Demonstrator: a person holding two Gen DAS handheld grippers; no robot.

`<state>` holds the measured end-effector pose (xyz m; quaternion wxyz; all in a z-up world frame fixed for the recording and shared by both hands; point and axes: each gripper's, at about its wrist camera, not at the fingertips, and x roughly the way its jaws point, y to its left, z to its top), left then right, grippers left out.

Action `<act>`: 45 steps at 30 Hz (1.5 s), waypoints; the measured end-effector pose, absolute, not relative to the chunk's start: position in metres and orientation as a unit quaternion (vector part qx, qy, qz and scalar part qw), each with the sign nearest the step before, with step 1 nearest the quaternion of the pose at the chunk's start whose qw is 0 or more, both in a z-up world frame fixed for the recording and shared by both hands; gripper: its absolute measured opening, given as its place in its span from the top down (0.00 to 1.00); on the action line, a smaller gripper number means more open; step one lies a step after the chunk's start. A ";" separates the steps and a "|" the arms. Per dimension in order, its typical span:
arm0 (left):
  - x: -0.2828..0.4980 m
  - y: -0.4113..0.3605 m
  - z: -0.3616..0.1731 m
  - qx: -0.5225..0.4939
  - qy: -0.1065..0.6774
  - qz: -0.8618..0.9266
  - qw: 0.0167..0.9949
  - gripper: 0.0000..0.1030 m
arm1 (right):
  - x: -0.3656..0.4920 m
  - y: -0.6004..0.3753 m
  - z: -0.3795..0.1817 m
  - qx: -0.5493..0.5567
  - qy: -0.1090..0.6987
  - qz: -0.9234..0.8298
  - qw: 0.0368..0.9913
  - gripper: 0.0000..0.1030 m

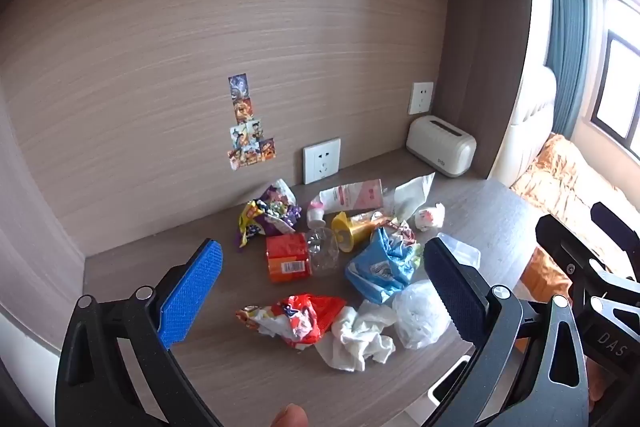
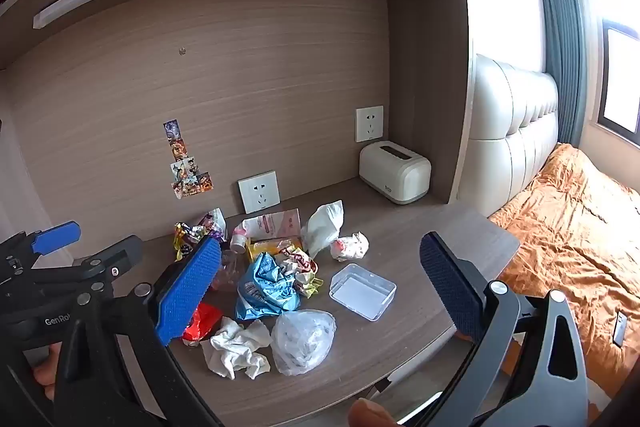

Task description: Collect trash

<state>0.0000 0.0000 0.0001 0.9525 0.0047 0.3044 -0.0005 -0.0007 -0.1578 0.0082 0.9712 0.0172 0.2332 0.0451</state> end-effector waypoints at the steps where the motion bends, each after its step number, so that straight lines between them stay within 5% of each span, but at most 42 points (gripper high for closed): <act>1: 0.000 0.000 0.000 0.001 0.307 -0.001 0.952 0.04 | -0.001 -0.158 0.007 0.017 0.233 0.045 0.971 0.03; 45: 0.000 0.016 -0.005 -0.013 0.321 -0.027 0.947 0.04 | 0.002 -0.136 0.004 0.004 0.254 0.041 0.966 0.03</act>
